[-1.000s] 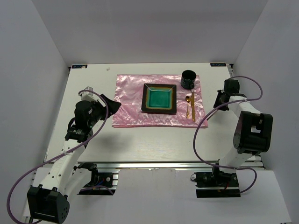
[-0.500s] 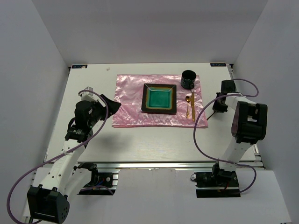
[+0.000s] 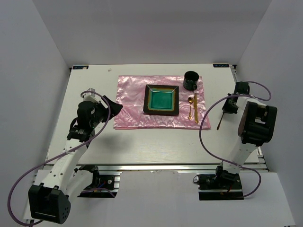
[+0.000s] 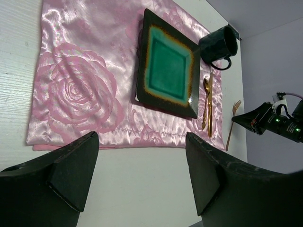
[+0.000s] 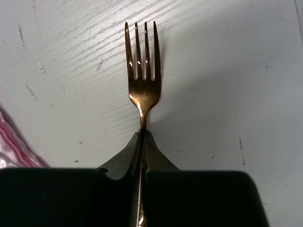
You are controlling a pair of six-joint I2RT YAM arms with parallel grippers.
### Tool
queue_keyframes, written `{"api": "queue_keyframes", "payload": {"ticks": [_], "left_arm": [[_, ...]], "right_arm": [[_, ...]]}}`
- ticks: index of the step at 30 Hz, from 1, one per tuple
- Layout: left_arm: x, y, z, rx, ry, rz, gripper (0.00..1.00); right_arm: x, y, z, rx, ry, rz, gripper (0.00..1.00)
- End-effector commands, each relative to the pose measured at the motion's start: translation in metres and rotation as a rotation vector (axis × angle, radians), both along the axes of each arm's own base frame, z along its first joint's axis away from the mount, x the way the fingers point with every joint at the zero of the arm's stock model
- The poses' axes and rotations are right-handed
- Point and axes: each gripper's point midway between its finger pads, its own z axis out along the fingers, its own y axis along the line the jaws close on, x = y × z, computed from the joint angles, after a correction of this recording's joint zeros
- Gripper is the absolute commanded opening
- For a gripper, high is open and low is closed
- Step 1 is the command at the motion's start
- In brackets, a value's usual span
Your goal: Set the dinner table for one person
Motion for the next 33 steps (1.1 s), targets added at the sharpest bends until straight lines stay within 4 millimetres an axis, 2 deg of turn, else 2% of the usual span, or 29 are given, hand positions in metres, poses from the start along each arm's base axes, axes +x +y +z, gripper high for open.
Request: {"api": "queue_keyframes", "payload": {"ticks": [1,3,5,8,11,12,14,15,16,17,18,20,21,22,23,24,25,26,27,29,30,32,33], "left_arm": [[0.008,-0.003,0.024,-0.013,-0.061,-0.008,0.83],[0.009,-0.005,0.027,-0.016,-0.070,-0.015,0.83],[0.010,-0.004,0.028,-0.016,-0.078,-0.014,0.83],[0.009,-0.004,0.031,-0.014,-0.089,-0.013,0.83],[0.008,-0.002,0.035,-0.009,-0.103,-0.009,0.83],[0.007,-0.002,0.036,-0.010,-0.106,-0.008,0.83],[0.006,-0.001,0.040,-0.009,-0.121,-0.008,0.83],[0.006,-0.001,0.043,-0.008,-0.130,-0.005,0.83],[0.005,0.000,0.046,-0.006,-0.138,-0.005,0.83],[0.003,0.000,0.050,-0.007,-0.150,-0.004,0.83],[0.002,0.000,0.054,-0.005,-0.162,-0.004,0.83],[0.000,0.003,0.059,0.004,-0.173,0.002,0.83],[-0.004,0.004,0.066,0.004,-0.192,0.003,0.83],[-0.006,0.005,0.067,0.006,-0.194,0.007,0.83],[-0.010,0.006,0.073,0.005,-0.211,0.007,0.83],[-0.012,0.008,0.076,0.005,-0.216,0.013,0.83],[-0.015,0.010,0.078,0.009,-0.213,0.025,0.83],[-0.018,0.012,0.079,0.011,-0.212,0.030,0.83],[-0.022,0.014,0.085,0.005,-0.229,0.040,0.83],[-0.027,0.018,0.083,0.007,-0.215,0.062,0.84],[-0.032,0.020,0.083,0.003,-0.209,0.073,0.83],[-0.036,0.025,0.083,0.000,-0.205,0.096,0.83],[-0.041,0.026,0.084,-0.008,-0.202,0.103,0.83]], "right_arm": [[0.017,0.011,0.027,0.058,-0.095,0.129,0.00],[0.022,0.024,0.045,0.094,-0.160,0.208,0.00],[0.028,0.031,0.072,0.089,-0.242,0.257,0.00],[0.026,0.049,0.096,0.108,-0.315,0.329,0.00],[0.017,0.079,0.114,0.147,-0.358,0.408,0.00],[0.014,0.099,0.118,0.166,-0.368,0.461,0.00],[0.006,0.124,0.132,0.191,-0.398,0.510,0.00],[0.001,0.153,0.143,0.215,-0.423,0.579,0.00],[-0.002,0.166,0.147,0.240,-0.428,0.593,0.00],[-0.007,0.190,0.151,0.266,-0.433,0.639,0.00],[-0.016,0.225,0.155,0.304,-0.433,0.713,0.00],[-0.022,0.267,0.167,0.387,-0.448,0.774,0.00],[-0.031,0.301,0.163,0.428,-0.423,0.838,0.00],[-0.033,0.319,0.167,0.457,-0.426,0.860,0.00],[-0.043,0.352,0.178,0.514,-0.424,0.901,0.00],[-0.043,0.371,0.168,0.539,-0.389,0.915,0.00],[-0.045,0.387,0.169,0.561,-0.380,0.933,0.00],[-0.052,0.417,0.184,0.620,-0.380,0.961,0.00],[-0.051,0.435,0.165,0.643,-0.322,0.957,0.00],[-0.057,0.470,0.163,0.705,-0.266,0.944,0.00],[-0.047,0.490,0.159,0.724,-0.255,0.942,0.00],[-0.047,0.517,0.158,0.745,-0.247,0.935,0.00],[-0.038,0.530,0.154,0.760,-0.241,0.903,0.00]]}}
